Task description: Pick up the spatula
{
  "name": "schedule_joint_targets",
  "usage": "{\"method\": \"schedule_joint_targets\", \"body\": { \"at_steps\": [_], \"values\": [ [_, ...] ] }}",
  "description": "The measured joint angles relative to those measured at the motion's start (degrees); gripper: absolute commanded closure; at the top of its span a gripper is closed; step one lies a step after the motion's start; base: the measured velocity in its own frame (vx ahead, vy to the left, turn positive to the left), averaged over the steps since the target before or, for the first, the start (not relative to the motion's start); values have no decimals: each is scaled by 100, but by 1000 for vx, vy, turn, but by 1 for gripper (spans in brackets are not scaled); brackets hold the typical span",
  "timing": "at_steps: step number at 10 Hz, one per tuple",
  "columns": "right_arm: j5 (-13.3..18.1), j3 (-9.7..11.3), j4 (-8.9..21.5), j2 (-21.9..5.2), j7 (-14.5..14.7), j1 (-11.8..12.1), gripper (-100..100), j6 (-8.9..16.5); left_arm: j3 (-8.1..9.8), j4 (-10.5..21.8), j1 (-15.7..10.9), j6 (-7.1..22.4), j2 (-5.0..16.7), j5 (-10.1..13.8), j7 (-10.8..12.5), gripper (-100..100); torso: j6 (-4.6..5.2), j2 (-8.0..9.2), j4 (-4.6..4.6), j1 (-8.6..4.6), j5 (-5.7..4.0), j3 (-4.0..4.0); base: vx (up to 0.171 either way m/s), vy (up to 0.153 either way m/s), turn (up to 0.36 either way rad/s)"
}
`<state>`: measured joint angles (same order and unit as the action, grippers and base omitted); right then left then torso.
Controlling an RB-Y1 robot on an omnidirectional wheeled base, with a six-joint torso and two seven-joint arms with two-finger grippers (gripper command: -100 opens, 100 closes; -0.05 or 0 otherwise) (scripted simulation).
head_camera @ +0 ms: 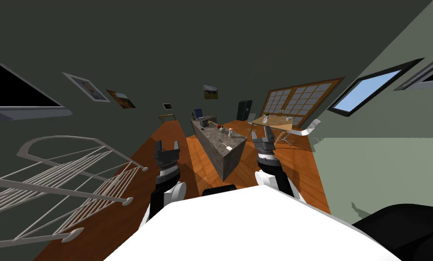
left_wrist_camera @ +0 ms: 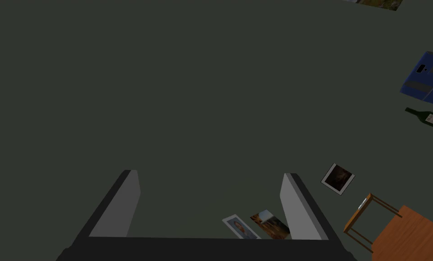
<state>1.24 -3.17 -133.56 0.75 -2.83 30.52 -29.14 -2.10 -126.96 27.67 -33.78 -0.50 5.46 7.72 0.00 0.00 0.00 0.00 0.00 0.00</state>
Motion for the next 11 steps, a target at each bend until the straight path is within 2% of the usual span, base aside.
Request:
{"method": "schedule_joint_targets", "body": {
  "at_steps": [3,7,11],
  "values": [
    [-118,-71,54,-393,-121,-41,-100,234,0,0,0,0,0,0,0,0,-1,-3,-1,15,3,-2,7,50,39],
    [-453,-282,201,-907,-483,-181,-100,889,-1,0,0,0,-1,0,0,0,-1,-2,-1,39,9,-1,4,92,52],
    [-671,-391,298,-1107,-720,-310,-100,1455,-1,0,0,0,-1,0,0,0,-1,-1,0,22,5,-1,2,71,58]
  ]
}}
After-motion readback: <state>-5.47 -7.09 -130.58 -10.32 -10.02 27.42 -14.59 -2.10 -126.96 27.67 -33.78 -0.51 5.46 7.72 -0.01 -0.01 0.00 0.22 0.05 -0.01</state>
